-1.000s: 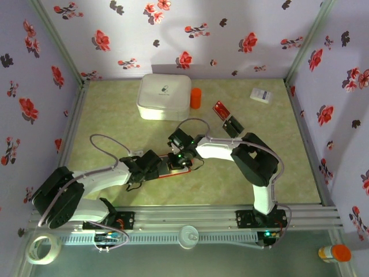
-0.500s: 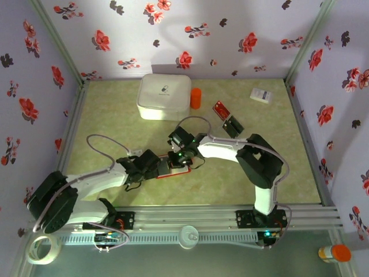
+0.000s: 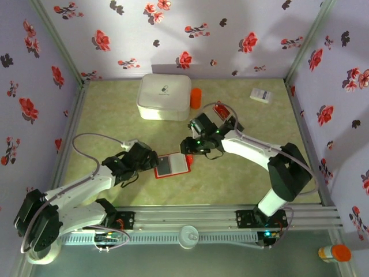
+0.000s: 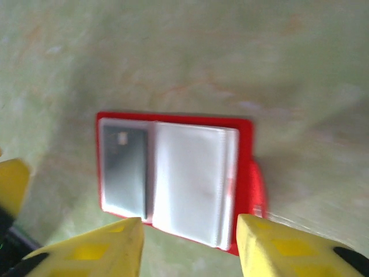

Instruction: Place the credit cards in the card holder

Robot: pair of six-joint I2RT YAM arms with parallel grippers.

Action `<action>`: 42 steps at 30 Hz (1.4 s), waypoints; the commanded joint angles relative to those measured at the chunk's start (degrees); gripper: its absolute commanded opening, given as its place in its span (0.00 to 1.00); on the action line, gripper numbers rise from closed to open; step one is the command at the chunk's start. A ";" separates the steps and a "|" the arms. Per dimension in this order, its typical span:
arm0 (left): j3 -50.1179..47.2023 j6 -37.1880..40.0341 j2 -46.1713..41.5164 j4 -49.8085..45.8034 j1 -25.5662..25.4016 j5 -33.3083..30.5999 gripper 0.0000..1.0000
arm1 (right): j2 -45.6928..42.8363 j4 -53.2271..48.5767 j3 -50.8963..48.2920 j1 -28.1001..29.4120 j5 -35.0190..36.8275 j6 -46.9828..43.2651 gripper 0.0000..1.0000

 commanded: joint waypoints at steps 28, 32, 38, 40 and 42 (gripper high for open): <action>-0.20 4.56 16.14 23.70 3.10 14.77 1.00 | 5.93 3.78 -5.63 -1.10 1.45 -0.17 0.01; -0.10 5.05 17.79 23.89 3.17 14.32 1.00 | 6.22 3.99 -5.71 -1.11 1.21 -0.04 0.00; 0.39 5.10 20.11 23.80 3.28 13.46 1.00 | 6.33 4.68 -6.35 -1.12 0.80 0.51 0.00; 0.39 5.12 20.51 23.80 3.28 13.07 1.00 | 6.30 4.70 -6.36 -1.04 0.62 0.66 0.00; 0.52 5.12 20.82 23.54 3.28 12.77 1.00 | 6.32 4.91 -6.46 -1.07 0.49 0.59 0.00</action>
